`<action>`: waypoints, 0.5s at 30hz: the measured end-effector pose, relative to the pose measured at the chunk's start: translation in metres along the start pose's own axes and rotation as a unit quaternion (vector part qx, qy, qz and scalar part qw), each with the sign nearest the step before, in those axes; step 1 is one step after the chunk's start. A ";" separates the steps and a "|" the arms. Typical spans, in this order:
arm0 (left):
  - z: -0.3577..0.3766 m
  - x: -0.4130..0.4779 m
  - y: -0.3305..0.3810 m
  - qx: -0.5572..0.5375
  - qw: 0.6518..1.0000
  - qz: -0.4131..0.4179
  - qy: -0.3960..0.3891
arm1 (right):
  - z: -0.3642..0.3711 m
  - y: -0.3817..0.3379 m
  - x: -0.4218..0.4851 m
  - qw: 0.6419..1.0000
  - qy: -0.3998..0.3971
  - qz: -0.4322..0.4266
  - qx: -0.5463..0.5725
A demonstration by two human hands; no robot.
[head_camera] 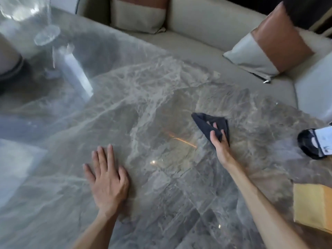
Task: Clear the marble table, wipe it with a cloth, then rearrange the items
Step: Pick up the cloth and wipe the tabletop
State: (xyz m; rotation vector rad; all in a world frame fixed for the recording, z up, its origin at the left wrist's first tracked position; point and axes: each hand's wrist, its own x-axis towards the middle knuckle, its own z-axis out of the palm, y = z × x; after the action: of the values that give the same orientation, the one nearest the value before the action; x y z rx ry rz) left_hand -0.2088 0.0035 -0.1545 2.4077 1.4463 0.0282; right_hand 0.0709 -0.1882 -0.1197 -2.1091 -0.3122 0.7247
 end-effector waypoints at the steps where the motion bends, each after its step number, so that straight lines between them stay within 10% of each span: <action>1: 0.002 0.001 -0.001 0.004 1.000 0.003 0.003 | 0.007 0.000 0.007 0.999 -0.026 -0.020 -0.026; 15: 0.003 0.000 0.000 -0.018 1.000 -0.002 0.010 | 0.015 0.004 -0.006 0.962 -0.214 -0.114 -0.126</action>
State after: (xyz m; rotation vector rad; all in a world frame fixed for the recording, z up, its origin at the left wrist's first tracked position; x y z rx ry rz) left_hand -0.2078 0.0026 -0.1576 2.3821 1.4471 0.0778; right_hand 0.0564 -0.1837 -0.1277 -2.0847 -0.9105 1.0441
